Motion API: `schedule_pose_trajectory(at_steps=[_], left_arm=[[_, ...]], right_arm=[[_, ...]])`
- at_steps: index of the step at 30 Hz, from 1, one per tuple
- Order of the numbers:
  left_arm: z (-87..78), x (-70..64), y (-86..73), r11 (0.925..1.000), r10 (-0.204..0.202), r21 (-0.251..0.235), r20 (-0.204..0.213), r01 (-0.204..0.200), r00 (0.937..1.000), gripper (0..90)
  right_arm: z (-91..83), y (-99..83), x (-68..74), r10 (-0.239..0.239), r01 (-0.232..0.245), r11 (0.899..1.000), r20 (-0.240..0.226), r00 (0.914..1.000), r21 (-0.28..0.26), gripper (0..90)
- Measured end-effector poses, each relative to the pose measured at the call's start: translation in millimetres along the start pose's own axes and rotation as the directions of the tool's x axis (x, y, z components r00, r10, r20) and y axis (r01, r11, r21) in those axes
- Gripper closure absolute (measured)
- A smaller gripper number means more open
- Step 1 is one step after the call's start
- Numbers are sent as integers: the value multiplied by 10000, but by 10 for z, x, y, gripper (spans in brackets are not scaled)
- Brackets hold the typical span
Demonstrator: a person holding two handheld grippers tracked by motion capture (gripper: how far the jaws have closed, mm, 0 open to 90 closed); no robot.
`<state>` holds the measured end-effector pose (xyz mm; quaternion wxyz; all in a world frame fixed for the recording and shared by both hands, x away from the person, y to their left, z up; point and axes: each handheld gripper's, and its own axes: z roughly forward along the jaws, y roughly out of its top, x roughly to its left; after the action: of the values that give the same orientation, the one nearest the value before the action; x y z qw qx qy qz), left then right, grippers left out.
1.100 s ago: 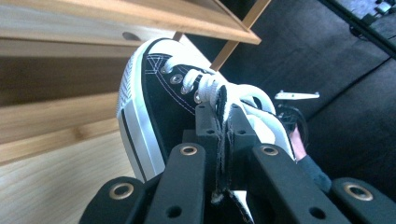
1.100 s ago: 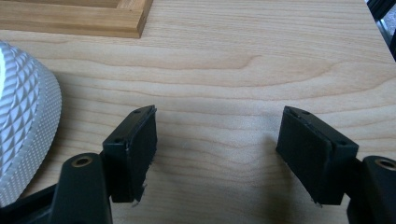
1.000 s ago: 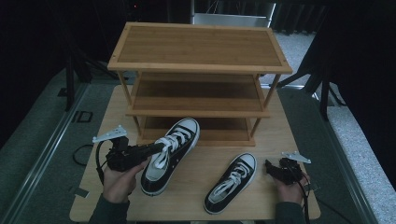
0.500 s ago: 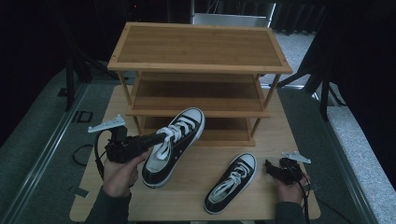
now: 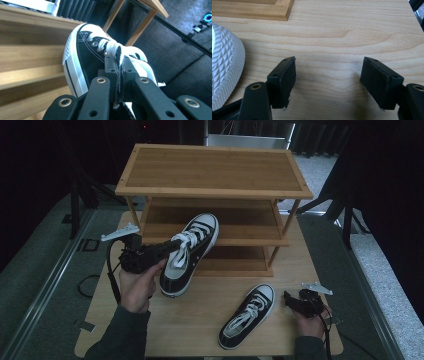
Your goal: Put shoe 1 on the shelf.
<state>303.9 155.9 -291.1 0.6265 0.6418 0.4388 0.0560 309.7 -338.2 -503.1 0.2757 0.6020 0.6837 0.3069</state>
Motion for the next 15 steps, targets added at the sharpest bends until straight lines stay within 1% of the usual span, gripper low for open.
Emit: schedule_pose_trajectory(at_steps=[6, 8, 15], left_arm=[[146, 47, 49, 9998, -134, -178, -472, 126, 9988, 871], [196, 67, 59, 9995, -215, -240, -610, 201, 9979, 871], [356, 112, 83, 9984, -319, -498, -1087, 266, 9936, 871]], right_arm=[[1, 1, 1, 5, -5, 10000, 1, 10000, 1, 283], [1, 1, 1, 3, -3, 10000, 0, 10000, 1, 284], [2, 2, 1, 3, -3, 10000, -3, 10000, 1, 283]])
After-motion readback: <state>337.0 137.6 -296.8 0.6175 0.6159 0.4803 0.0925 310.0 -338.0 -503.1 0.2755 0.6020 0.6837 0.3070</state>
